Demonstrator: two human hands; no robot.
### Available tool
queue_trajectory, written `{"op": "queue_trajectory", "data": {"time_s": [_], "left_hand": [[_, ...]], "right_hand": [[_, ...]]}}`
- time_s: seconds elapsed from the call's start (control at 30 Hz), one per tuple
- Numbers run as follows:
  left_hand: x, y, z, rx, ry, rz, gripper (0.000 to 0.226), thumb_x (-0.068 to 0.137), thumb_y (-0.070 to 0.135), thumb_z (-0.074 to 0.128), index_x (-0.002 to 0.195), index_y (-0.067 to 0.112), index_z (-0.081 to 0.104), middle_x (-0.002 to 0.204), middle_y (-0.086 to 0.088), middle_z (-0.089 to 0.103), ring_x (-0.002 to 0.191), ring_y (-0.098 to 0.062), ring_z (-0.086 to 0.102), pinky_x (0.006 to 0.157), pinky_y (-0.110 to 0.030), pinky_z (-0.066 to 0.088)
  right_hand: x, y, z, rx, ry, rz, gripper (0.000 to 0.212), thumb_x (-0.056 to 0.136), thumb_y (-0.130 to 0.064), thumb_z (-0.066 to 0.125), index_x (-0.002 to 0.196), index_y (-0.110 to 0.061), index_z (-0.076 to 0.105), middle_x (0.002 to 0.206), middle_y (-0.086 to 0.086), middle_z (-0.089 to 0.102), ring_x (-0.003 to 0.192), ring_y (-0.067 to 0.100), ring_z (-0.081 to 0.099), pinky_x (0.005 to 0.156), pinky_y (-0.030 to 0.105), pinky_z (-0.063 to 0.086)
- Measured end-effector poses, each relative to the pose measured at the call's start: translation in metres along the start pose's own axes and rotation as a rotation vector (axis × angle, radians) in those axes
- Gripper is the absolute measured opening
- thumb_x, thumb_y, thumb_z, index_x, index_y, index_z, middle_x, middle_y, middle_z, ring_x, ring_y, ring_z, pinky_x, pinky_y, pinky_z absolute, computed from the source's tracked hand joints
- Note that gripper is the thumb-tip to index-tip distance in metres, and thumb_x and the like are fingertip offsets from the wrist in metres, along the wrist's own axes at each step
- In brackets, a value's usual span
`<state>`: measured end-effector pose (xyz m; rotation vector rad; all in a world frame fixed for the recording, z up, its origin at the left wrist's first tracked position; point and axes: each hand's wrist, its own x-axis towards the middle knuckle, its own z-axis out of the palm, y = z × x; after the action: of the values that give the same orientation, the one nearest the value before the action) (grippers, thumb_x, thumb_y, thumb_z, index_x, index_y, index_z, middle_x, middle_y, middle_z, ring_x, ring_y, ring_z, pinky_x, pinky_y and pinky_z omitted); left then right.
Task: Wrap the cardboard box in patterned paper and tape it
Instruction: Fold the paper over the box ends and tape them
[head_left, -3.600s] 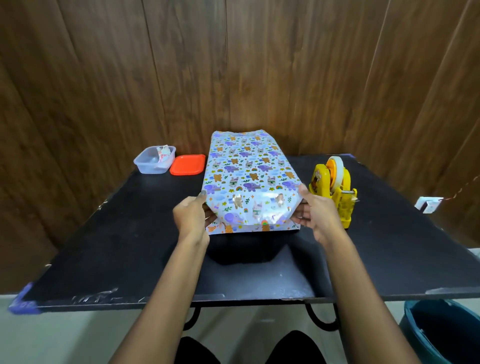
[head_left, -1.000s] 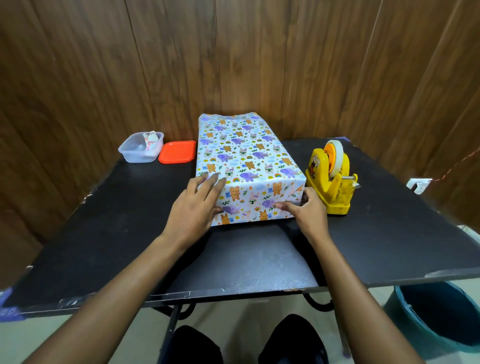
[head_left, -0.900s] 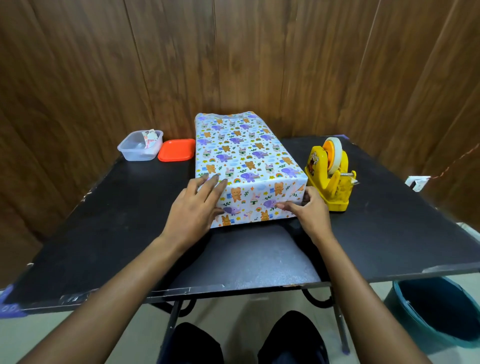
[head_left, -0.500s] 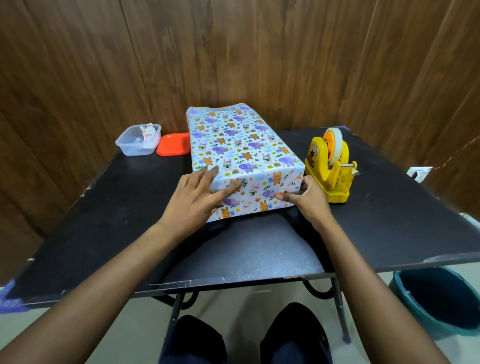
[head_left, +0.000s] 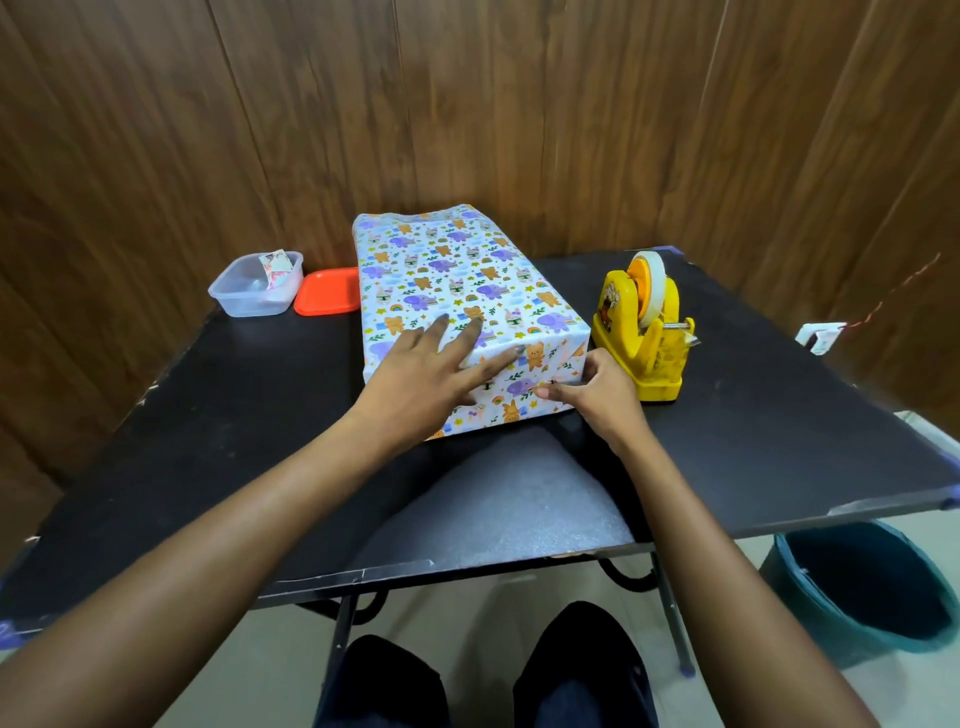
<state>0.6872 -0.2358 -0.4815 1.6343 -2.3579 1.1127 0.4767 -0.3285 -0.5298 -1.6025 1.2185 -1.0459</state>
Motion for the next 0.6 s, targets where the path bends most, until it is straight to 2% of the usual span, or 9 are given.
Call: {"op": "queue_trajectory", "data": {"time_s": [0.07,0.2,0.37,0.6], "left_hand": [[-0.001,-0.002,0.001,0.031,0.011,0.017,0.083,0.076,0.031,0.075,0.143,0.032,0.025,0.134,-0.020,0.050,0.107,-0.046,0.057,0.074,-0.042,0.048],[0.000,-0.003,-0.001,0.056,0.007,0.045,0.082,0.075,0.035,0.074,0.142,0.032,0.026,0.132,-0.021,0.052,0.105,-0.046,0.058,0.071,-0.041,0.049],[0.001,-0.002,-0.004,0.067,-0.008,0.043,0.087,0.074,0.039,0.074,0.143,0.034,0.022,0.132,-0.020,0.052,0.106,-0.045,0.058,0.070,-0.041,0.049],[0.001,0.000,-0.003,0.035,-0.025,0.015,0.095,0.074,0.038,0.075,0.147,0.027,0.015,0.137,-0.021,0.048,0.110,-0.046,0.055,0.074,-0.044,0.048]], "right_hand": [[0.002,-0.001,-0.001,-0.027,-0.023,0.011,0.057,0.055,-0.024,0.090,0.098,-0.012,0.055,0.103,0.004,0.069,0.093,0.018,0.067,0.083,0.045,0.055],[0.004,-0.007,-0.005,-0.069,-0.078,0.014,0.072,0.048,-0.036,0.090,0.106,-0.009,0.057,0.102,0.001,0.070,0.091,0.015,0.068,0.081,0.042,0.057],[0.000,-0.019,-0.004,0.072,-0.115,-0.016,0.063,0.063,-0.017,0.086,0.114,-0.009,0.050,0.109,0.002,0.067,0.094,0.012,0.067,0.077,0.028,0.057],[0.000,-0.019,-0.004,-0.002,-0.047,-0.049,0.061,0.061,-0.021,0.088,0.111,-0.012,0.055,0.106,0.002,0.069,0.095,0.014,0.067,0.079,0.032,0.057]]}}
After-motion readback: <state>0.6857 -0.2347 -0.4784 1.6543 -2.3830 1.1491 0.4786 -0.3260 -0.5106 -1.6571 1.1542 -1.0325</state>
